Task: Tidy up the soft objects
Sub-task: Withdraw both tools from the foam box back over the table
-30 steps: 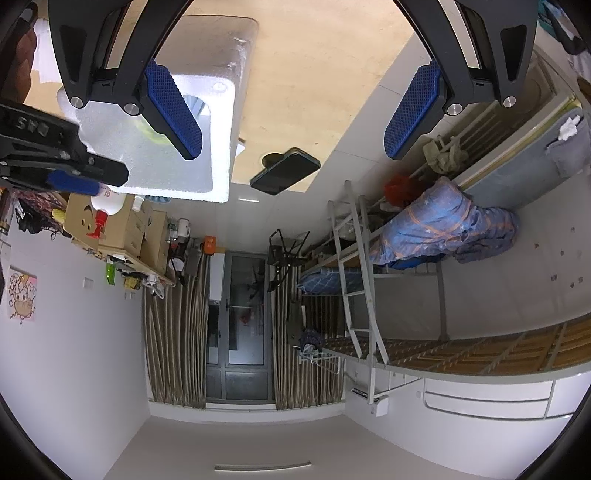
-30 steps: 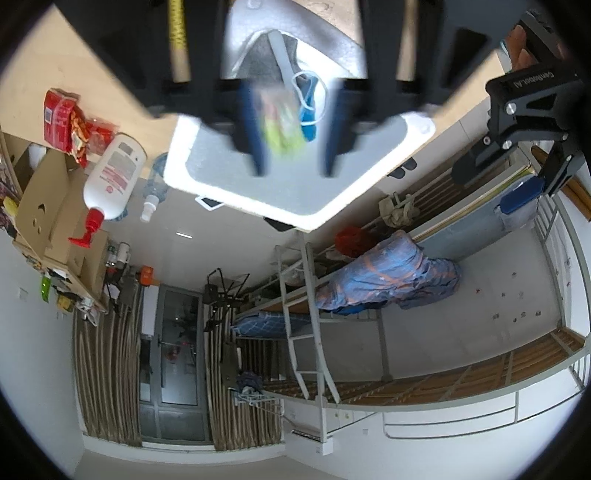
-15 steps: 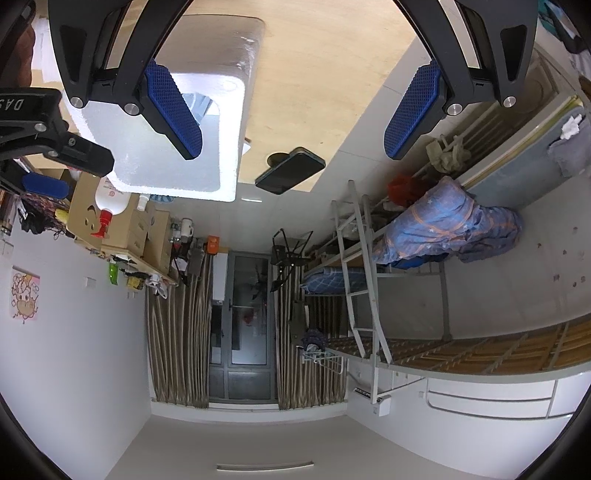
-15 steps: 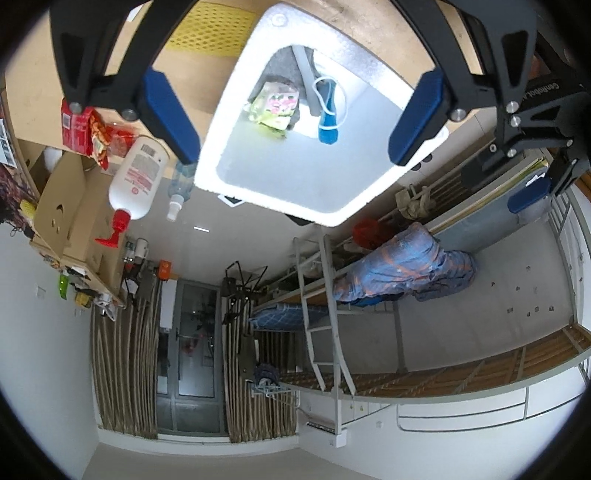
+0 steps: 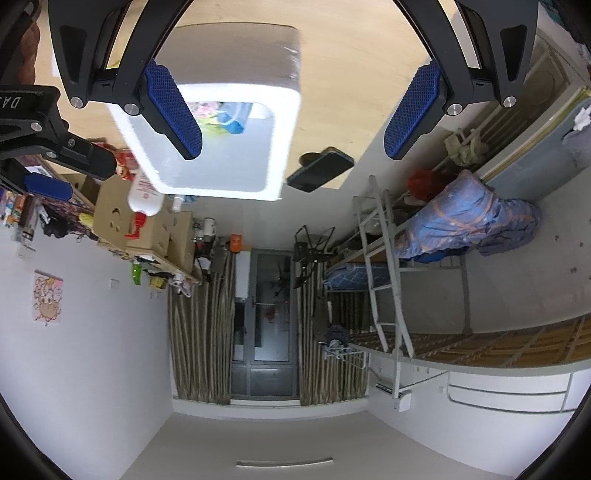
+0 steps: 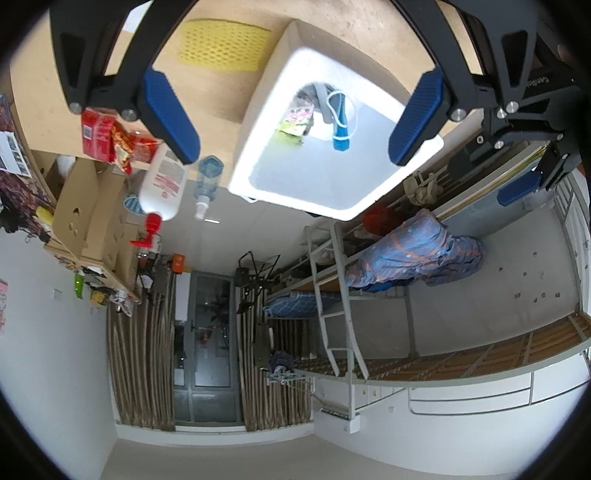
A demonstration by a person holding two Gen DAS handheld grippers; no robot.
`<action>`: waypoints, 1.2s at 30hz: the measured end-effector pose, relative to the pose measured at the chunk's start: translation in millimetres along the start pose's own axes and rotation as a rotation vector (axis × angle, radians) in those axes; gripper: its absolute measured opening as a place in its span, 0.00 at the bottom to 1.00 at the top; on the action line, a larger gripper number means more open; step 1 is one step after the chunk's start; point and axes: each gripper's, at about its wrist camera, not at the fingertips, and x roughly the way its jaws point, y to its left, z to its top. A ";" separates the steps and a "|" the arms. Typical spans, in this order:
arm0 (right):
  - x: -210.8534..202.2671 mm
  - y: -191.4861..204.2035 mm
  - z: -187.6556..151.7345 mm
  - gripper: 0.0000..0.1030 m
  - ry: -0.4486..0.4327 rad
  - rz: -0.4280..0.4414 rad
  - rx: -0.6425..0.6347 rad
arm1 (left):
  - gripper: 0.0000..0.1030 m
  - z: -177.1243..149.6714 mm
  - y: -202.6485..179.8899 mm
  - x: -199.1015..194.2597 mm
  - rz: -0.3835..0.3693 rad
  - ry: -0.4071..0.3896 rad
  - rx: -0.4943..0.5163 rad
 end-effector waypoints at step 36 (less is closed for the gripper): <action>-124.7 -80.4 -121.2 1.00 -0.074 -0.281 0.166 | 0.96 -77.7 -126.3 -51.2 -0.394 -0.025 0.116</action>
